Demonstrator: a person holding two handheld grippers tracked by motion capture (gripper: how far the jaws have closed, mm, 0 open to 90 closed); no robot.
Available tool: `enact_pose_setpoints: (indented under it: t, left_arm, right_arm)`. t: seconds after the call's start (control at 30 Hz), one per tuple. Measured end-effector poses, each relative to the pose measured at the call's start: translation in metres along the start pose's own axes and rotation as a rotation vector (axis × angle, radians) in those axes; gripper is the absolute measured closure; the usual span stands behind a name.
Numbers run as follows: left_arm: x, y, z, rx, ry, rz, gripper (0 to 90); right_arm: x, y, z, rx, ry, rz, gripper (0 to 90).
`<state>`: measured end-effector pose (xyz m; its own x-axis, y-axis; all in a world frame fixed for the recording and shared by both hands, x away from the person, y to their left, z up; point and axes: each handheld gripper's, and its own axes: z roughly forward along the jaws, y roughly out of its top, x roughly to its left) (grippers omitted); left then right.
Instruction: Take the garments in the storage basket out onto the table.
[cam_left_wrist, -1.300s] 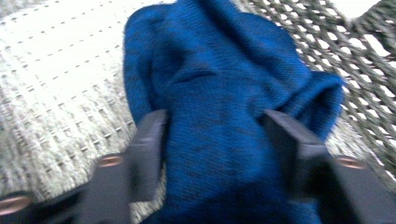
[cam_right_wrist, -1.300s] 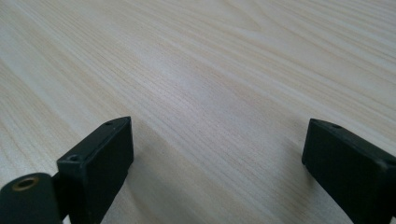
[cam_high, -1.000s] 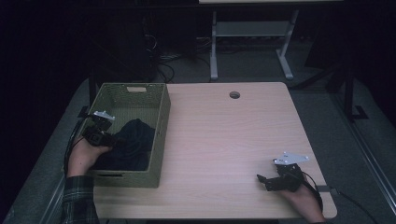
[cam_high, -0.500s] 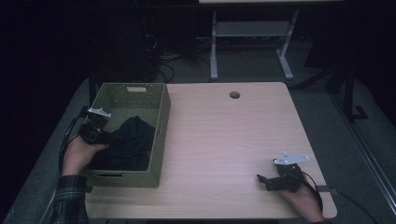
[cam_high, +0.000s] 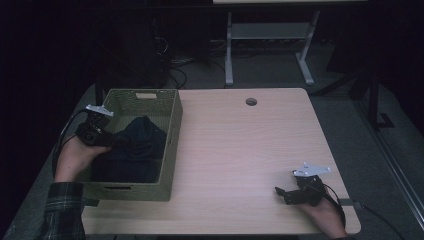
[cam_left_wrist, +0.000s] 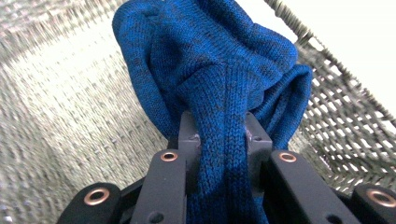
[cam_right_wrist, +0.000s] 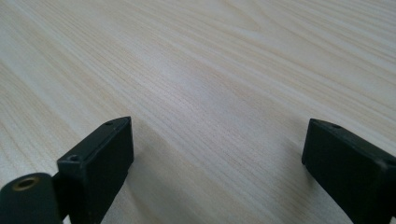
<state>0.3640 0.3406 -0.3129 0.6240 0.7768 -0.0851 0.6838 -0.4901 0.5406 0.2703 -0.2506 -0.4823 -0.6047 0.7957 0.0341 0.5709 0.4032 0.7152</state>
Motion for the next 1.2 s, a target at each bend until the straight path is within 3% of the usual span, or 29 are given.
enact_pose_setpoints:
  t: [0.3,0.73,1.2]
  left_arm:
    - [-0.005,0.021,-0.029,-0.019,0.038,0.043,74.8]
    - [-0.013,0.044,-0.063,-0.059,0.047,0.089,74.9]
    - [-0.032,0.062,-0.078,-0.106,0.001,0.138,74.9]
  right_arm:
    - [0.000,0.000,0.000,0.000,0.000,0.001,8.7]
    - [0.000,0.000,0.000,0.000,0.000,0.000,8.7]
    - [0.000,0.000,0.000,0.000,0.000,0.000,8.7]
